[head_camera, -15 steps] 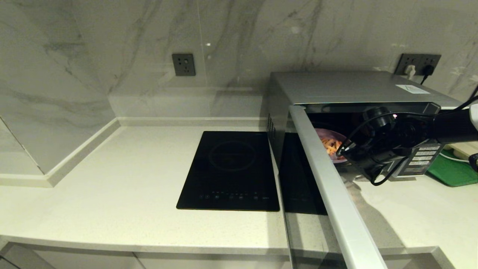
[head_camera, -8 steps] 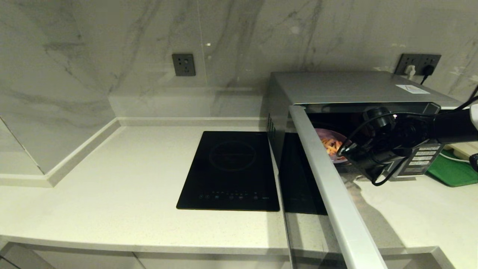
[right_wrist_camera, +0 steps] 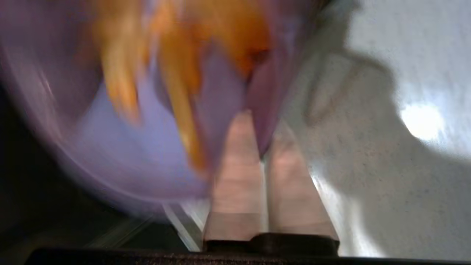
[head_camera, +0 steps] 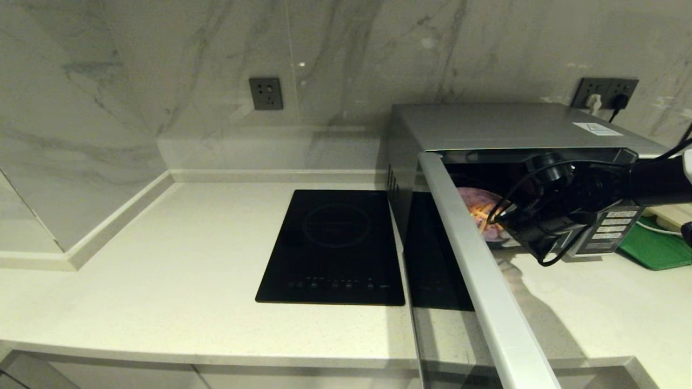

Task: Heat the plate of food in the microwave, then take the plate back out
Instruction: Take the plate out of the microwave

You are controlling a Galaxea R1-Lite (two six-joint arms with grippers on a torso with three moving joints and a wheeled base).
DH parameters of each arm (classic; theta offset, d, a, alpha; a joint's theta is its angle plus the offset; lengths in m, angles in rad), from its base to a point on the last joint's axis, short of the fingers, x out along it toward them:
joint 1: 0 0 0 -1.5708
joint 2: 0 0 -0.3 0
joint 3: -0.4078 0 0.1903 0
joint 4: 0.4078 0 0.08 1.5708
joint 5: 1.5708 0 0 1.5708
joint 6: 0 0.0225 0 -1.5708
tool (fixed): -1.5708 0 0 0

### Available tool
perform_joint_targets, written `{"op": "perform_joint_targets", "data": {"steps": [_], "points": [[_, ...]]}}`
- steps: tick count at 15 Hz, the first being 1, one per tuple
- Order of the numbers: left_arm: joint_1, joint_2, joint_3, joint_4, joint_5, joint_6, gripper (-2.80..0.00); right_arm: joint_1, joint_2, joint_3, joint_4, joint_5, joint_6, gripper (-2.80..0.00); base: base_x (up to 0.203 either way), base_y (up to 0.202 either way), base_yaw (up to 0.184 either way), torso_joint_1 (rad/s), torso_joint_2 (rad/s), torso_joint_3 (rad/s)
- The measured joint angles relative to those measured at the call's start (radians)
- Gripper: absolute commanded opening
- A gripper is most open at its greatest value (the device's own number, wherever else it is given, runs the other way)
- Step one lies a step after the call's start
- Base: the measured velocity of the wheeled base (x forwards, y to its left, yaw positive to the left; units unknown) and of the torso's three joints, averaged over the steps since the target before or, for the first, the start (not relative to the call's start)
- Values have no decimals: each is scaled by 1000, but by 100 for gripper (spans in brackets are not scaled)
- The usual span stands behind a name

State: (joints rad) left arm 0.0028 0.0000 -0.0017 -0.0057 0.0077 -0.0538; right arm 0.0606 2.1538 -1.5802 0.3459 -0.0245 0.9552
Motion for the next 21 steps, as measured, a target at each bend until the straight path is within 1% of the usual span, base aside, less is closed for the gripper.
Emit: {"op": "perform_joint_targets", "data": {"steps": [7, 16, 19, 21], "points": [[0, 0, 0, 0, 0, -1, -280, 0, -3, -19, 10, 1, -3, -280, 0, 0, 0, 0, 0, 0], [0, 0, 0, 0, 0, 0, -280, -2, -7, -142, 111, 3, 7, -280, 0, 0, 0, 0, 0, 0], [0, 0, 0, 0, 0, -1, -280, -6, -33, -135, 135, 5, 10, -280, 0, 0, 0, 0, 0, 0], [0, 0, 0, 0, 0, 0, -280, -9, -63, -104, 161, 5, 12, -280, 0, 0, 0, 0, 0, 0]]}}
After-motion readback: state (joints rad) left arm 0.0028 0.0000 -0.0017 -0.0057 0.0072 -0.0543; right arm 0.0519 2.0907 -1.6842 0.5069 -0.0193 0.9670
